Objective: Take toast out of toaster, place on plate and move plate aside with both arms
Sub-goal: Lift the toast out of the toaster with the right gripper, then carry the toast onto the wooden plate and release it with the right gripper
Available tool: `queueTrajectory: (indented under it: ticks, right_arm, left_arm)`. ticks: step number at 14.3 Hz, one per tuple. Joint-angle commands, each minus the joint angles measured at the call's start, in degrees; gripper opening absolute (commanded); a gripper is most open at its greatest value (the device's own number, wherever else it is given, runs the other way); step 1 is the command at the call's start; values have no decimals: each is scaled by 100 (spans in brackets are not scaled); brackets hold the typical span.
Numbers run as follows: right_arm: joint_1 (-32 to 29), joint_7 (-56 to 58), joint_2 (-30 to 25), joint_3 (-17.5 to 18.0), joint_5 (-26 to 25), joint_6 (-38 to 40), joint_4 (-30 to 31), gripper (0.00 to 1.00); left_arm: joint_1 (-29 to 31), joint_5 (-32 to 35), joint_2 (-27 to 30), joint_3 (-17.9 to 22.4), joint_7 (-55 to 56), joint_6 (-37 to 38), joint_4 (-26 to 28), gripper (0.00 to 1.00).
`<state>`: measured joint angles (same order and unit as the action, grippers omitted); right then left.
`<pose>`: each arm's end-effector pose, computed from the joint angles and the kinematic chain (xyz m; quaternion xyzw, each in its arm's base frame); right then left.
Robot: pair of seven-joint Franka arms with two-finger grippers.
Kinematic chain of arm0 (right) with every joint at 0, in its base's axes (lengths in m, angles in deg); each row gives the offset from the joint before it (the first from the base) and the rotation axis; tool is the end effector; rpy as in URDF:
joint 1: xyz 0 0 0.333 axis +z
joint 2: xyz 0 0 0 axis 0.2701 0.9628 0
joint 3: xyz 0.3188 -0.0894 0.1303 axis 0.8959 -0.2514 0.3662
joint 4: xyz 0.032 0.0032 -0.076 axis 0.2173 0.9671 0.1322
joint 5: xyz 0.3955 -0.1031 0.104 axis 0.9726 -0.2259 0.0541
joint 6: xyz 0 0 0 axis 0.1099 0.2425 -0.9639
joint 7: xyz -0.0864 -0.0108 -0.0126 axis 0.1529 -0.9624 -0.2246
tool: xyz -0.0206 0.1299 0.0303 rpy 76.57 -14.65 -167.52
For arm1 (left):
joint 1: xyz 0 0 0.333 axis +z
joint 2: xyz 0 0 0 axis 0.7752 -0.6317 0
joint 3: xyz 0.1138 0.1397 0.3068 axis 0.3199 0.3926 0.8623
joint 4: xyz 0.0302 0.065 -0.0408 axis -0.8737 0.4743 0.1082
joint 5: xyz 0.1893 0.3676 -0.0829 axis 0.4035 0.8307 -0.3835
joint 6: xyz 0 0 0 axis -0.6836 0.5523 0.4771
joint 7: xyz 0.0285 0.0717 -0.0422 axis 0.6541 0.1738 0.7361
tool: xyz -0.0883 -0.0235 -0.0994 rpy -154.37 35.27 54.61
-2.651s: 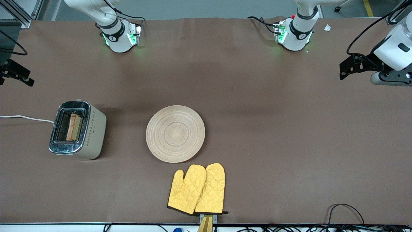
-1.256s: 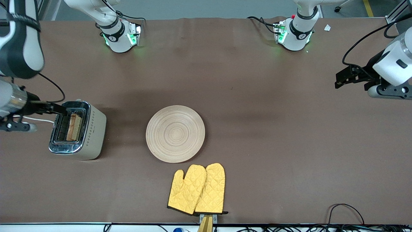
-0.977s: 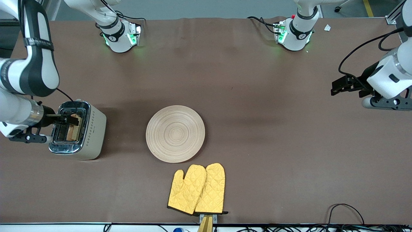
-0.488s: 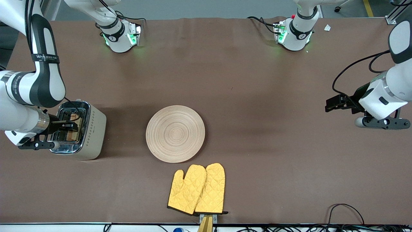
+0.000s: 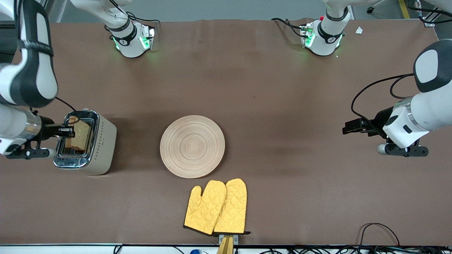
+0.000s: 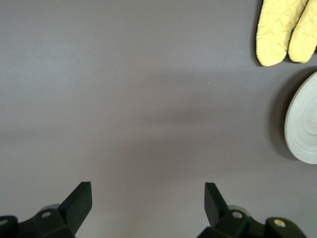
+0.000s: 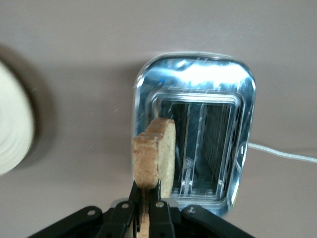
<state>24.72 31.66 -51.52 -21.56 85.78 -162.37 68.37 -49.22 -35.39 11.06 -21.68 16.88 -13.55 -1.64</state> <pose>0.6639 -0.0259 0.4851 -0.9954 -0.0311 0.0903 0.0042 0.6875 -0.1014 0.5116 0.9917 -0.0191 -0.0466 0.1179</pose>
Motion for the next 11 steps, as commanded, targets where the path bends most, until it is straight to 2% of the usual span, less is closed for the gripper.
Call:
queueTrajectory:
  ticks: [1,3,5,6,8,11]
  right_arm:
    - [385,-412,-100,13,109,407,-281,3]
    - [911,-1325,-74,22,170,355,-273,3]
    - [1430,-2151,-22,13,450,215,-264,3]
    - [1633,-2512,31,13,556,-91,-238,3]
    - [2037,-3233,355,13,575,-496,-220,4]
    - [2521,-4104,830,13,575,-980,-211,6]
  left_arm:
    - [50,-505,-190,12,0,-54,-131,100]
    - [112,-778,-295,12,-44,-176,-131,100]
    - [112,-1050,-436,12,-71,-247,-131,100]
    - [103,-1130,-498,12,-79,-352,-131,100]
    - [103,-1375,-717,-23,-88,-545,-148,100]
    - [51,-2121,-1147,-41,-281,-914,-140,100]
